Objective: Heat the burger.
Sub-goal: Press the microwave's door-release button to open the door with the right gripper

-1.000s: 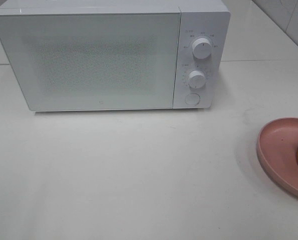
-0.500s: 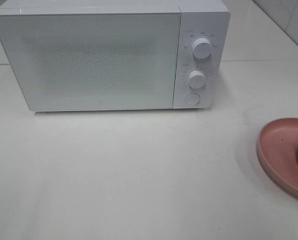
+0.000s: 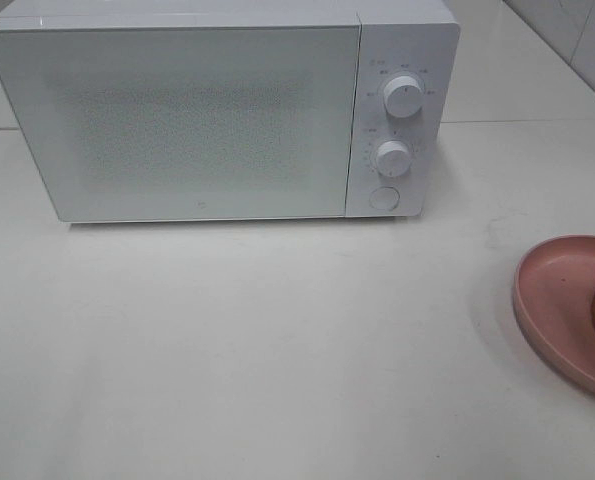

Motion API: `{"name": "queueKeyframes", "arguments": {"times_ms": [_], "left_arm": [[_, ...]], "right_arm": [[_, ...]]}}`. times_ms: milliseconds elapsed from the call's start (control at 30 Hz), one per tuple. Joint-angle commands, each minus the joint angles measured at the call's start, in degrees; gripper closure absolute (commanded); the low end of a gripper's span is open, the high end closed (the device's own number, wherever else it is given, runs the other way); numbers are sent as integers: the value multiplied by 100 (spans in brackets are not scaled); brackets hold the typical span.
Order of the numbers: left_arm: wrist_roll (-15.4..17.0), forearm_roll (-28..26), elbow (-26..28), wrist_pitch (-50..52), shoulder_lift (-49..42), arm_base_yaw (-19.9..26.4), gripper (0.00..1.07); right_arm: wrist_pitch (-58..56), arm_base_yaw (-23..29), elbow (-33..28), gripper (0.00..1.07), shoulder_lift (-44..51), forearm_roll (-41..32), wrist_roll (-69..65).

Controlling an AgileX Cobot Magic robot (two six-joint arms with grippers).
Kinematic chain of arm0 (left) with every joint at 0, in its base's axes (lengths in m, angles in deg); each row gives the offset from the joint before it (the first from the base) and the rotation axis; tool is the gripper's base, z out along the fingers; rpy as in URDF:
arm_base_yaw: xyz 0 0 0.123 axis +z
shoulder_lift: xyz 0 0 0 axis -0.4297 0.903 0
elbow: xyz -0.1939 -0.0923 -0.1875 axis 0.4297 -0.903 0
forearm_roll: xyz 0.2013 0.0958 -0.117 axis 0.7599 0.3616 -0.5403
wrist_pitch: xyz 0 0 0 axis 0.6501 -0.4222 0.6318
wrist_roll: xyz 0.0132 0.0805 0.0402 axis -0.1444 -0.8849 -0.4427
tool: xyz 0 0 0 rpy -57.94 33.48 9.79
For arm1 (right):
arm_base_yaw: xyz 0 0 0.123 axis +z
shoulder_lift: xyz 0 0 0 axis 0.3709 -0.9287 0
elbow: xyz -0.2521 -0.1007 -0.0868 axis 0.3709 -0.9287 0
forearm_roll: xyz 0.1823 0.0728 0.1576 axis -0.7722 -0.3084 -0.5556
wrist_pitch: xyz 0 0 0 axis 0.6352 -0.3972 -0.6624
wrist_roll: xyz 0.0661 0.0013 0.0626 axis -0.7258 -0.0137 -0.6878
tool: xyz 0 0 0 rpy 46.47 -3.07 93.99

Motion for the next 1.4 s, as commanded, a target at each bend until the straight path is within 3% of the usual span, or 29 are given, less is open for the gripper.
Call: {"name": "queueKeyframes", "arguments": {"times_ms": [33, 567, 733, 800, 900, 1400], "left_arm": [[40, 6, 0, 6, -97, 29, 7], [40, 6, 0, 6, -97, 29, 7], [40, 6, 0, 6, -97, 29, 7], [40, 6, 0, 6, -97, 29, 7], [40, 6, 0, 6, -97, 29, 7], [40, 6, 0, 6, -97, 29, 7]], "right_arm": [[458, -6, -11, 33, -470, 17, 0], [2040, 0, -11, 33, -2057, 11, -172], [3008, 0, -166, 33, -2464, 34, -149], [3908, 0, -430, 33, -2710, -46, 46], [4102, 0, -487, 33, -2773, -126, 126], [6119, 1736, -802, 33, -4051, -2641, 2011]]}}
